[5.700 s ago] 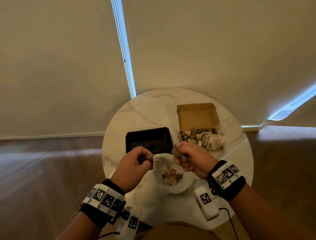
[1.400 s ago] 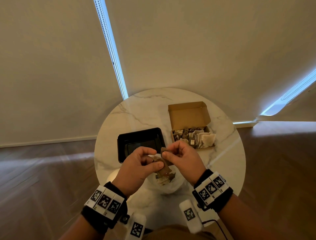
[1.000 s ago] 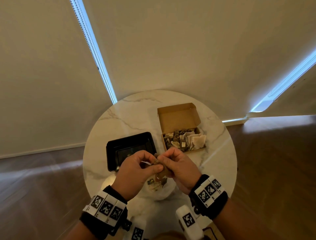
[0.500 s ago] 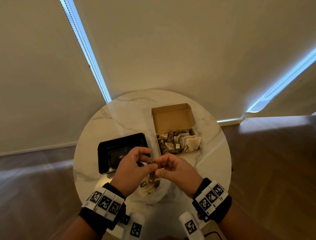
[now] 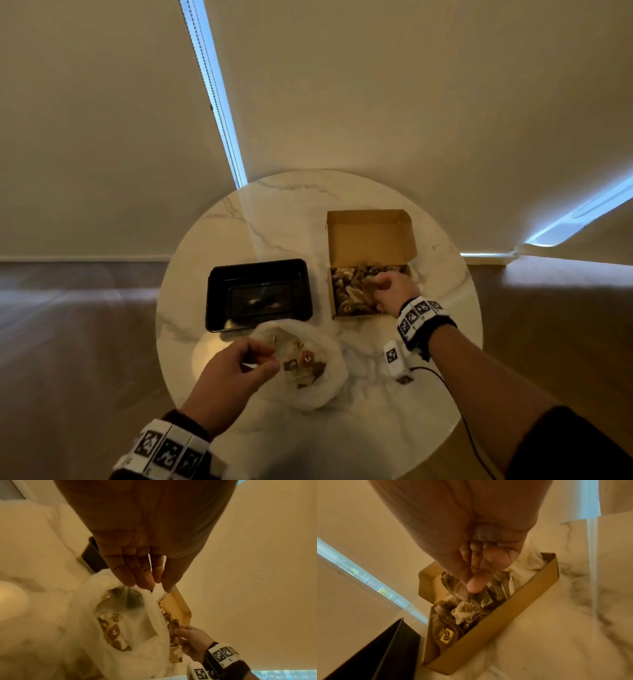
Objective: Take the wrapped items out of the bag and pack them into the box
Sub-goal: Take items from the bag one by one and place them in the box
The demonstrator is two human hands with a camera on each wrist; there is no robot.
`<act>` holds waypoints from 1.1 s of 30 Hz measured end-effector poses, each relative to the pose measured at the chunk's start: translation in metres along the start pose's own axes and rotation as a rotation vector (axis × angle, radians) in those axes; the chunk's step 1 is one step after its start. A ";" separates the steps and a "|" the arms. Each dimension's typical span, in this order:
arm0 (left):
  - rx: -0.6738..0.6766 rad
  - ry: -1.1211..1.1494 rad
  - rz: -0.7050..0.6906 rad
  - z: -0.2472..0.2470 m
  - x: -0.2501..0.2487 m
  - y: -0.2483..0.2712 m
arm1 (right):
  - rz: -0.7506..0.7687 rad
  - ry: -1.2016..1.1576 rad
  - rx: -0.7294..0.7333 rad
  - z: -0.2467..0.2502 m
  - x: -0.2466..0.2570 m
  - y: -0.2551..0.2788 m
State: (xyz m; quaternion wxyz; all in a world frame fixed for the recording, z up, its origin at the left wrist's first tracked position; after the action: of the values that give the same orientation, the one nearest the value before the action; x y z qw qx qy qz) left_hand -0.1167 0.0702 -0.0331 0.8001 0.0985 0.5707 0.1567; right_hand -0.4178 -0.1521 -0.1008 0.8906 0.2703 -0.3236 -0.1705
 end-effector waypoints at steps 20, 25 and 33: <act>-0.001 -0.264 -0.086 0.011 -0.001 -0.006 | 0.274 0.190 -0.203 -0.024 0.023 0.048; -0.043 -0.569 -0.261 0.016 -0.012 -0.025 | 0.510 0.187 0.065 -0.065 0.028 0.133; 0.207 -0.797 -0.117 0.003 0.030 -0.043 | 0.735 0.651 0.268 -0.139 0.018 0.182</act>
State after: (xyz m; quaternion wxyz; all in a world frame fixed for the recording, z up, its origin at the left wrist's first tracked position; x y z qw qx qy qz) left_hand -0.0989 0.0410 -0.0730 0.9518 0.1989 0.2336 0.0024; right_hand -0.2883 0.0351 -0.0736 0.9038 0.2898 -0.1221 0.2901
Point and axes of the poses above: each hand's wrist, its own y-axis away from the middle knuckle, its own z-axis out of the back of the hand, x = y × z, the point moved 7 cm from there along -y, towards the middle knuckle, and after that the axes turned 11 degrees about -z, right-handed, at the moved point
